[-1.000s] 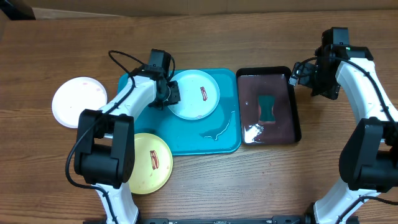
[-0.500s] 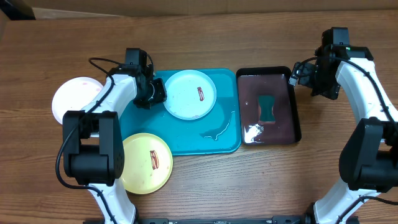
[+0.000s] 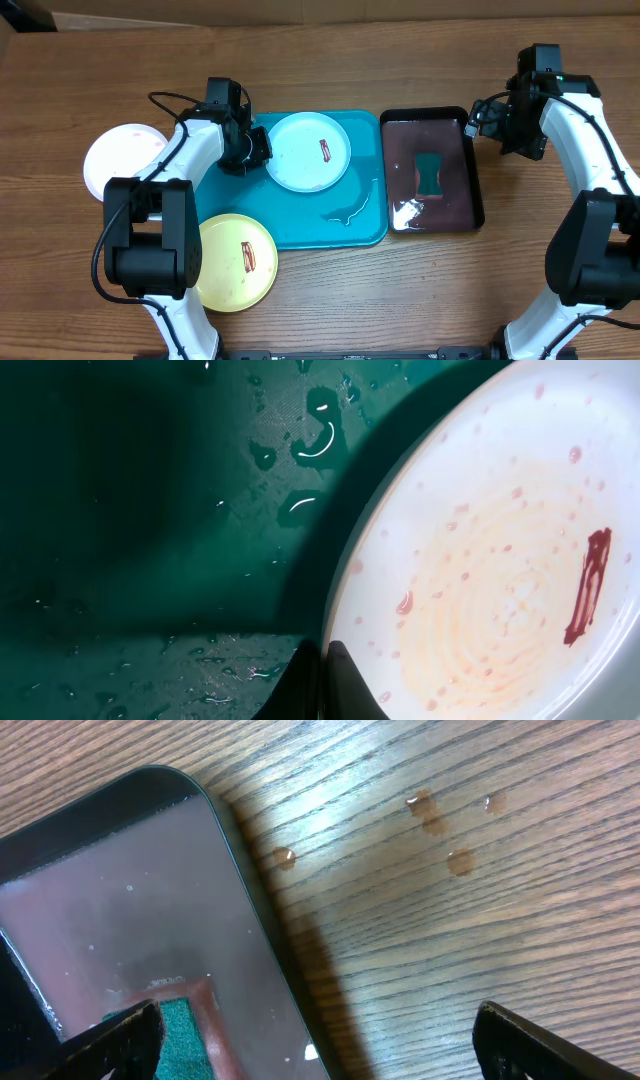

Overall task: Clean dirty plates on tray and stack at the side
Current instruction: 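Hold the light blue plate's rim steady with the left gripper, then lower the right gripper into the black tray and grasp the green sponge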

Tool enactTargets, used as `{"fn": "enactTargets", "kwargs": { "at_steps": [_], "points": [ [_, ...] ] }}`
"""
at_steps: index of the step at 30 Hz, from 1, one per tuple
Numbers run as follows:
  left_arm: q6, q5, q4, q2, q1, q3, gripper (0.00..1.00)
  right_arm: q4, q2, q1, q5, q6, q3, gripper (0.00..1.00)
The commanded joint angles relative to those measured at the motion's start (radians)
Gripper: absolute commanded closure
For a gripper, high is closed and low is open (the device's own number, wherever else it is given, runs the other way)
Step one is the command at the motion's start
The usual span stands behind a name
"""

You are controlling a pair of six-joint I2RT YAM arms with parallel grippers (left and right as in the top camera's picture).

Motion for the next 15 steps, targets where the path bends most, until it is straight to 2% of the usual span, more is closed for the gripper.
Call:
{"fn": "enactTargets", "kwargs": {
  "at_steps": [1,8,12,13,14,15],
  "points": [
    [0.019,0.02,-0.013,0.016,-0.002,0.017,0.96,0.004,-0.007,0.002,-0.001,0.004,0.01,0.0],
    [0.019,0.069,-0.018,0.015,0.013,0.017,0.96,0.043,-0.007,0.002,-0.013,0.005,0.01,0.0],
    [0.019,0.098,-0.018,0.015,0.011,0.017,0.96,0.002,-0.007,0.004,-0.204,-0.031,0.01,0.0],
    [0.019,0.098,-0.018,0.015,0.011,0.017,0.96,-0.02,-0.007,0.004,-0.264,-0.066,0.01,0.07],
    [0.019,0.098,-0.018,0.015,0.011,0.017,0.96,-0.081,-0.007,0.006,-0.365,-0.095,0.01,0.25],
    [0.019,0.098,-0.017,0.015,0.011,0.017,0.96,-0.114,-0.007,0.01,-0.385,-0.096,0.009,0.3]
  ]
}}
